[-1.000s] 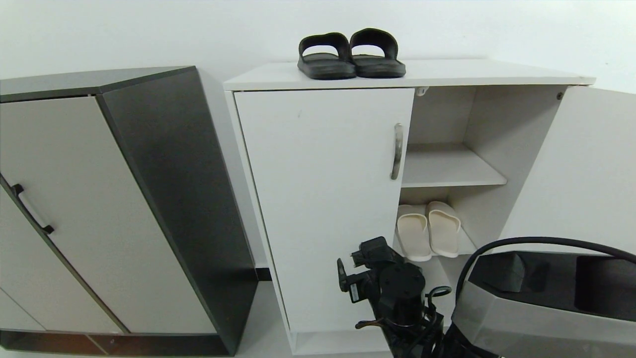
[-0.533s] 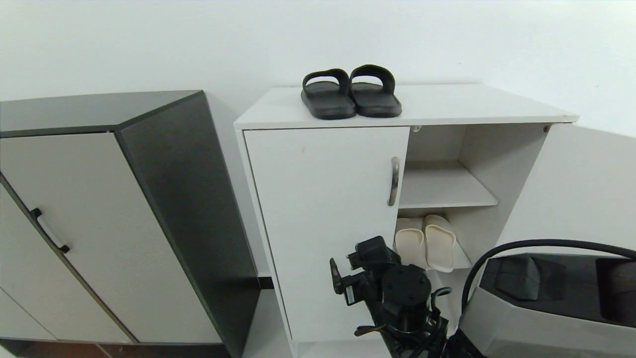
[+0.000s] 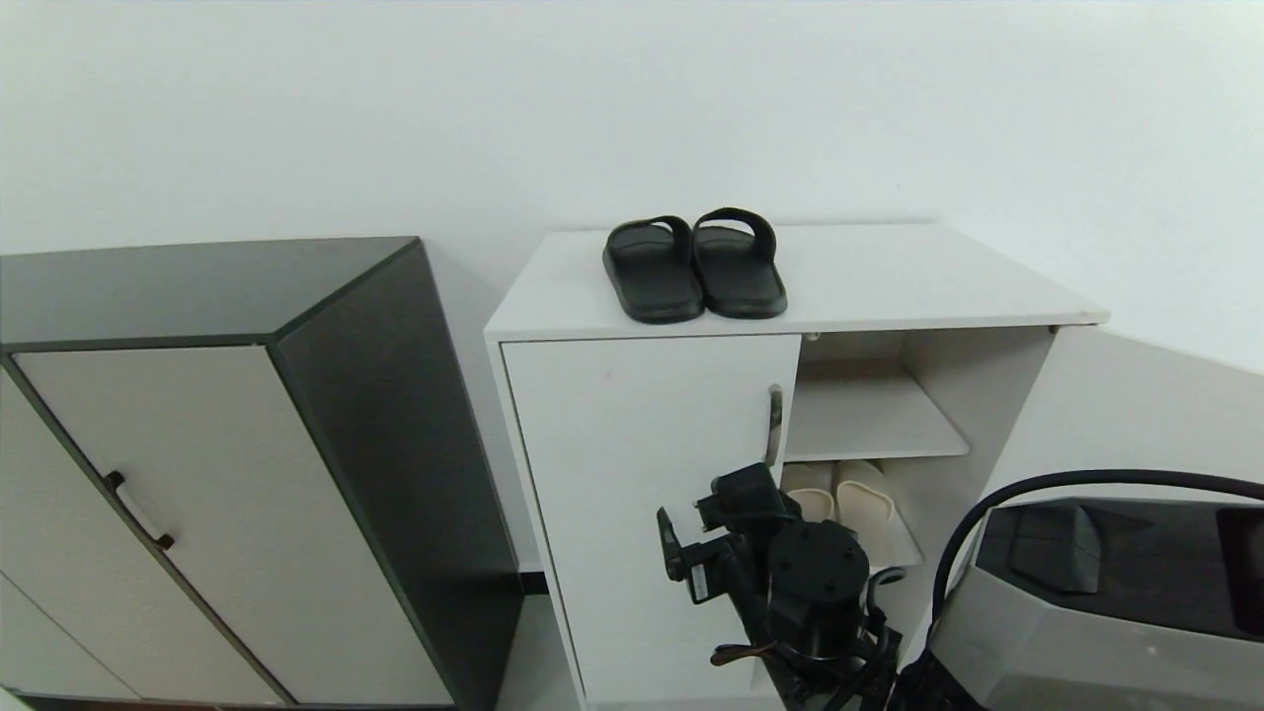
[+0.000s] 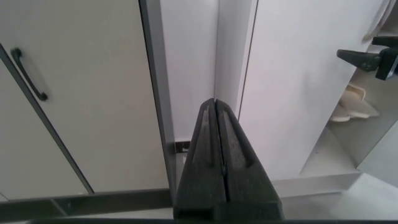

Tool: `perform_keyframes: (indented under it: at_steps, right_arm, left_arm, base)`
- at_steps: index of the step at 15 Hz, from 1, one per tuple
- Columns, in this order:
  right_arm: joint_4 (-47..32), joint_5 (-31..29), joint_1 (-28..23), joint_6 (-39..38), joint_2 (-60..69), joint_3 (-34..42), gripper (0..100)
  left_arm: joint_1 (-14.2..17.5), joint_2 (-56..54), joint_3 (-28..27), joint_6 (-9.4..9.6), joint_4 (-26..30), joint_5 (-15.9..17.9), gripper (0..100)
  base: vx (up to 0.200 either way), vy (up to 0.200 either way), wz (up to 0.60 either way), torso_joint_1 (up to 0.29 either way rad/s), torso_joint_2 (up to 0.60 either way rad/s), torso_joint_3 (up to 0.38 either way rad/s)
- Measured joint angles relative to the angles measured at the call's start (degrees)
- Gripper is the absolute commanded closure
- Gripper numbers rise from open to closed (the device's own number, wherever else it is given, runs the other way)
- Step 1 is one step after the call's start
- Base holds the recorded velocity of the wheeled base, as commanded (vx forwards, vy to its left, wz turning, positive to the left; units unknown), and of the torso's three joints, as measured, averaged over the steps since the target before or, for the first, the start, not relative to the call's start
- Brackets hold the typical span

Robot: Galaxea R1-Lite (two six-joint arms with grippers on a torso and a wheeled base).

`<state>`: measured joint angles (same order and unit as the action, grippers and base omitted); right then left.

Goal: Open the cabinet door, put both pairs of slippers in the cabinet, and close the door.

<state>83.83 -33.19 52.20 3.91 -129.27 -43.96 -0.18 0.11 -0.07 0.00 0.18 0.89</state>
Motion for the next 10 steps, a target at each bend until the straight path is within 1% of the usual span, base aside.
perform_keyframes:
  at_steps: [6, 10]
  right_arm:
    - [-0.2, 0.0, 0.0, 0.0, 0.1, 0.0, 0]
    - [-0.2, 0.0, 0.0, 0.0, 0.1, 0.1, 0]
  left_arm:
    - [0.0, 0.0, 0.0, 0.02, 0.0, 0.0, 100]
    - [0.0, 0.0, 0.0, 0.0, 0.0, 0.0, 100]
  base:
    - [0.0, 0.0, 0.0, 0.191, -0.5, -0.313]
    - [0.0, 0.0, 0.0, 0.226, -0.54, -0.322]
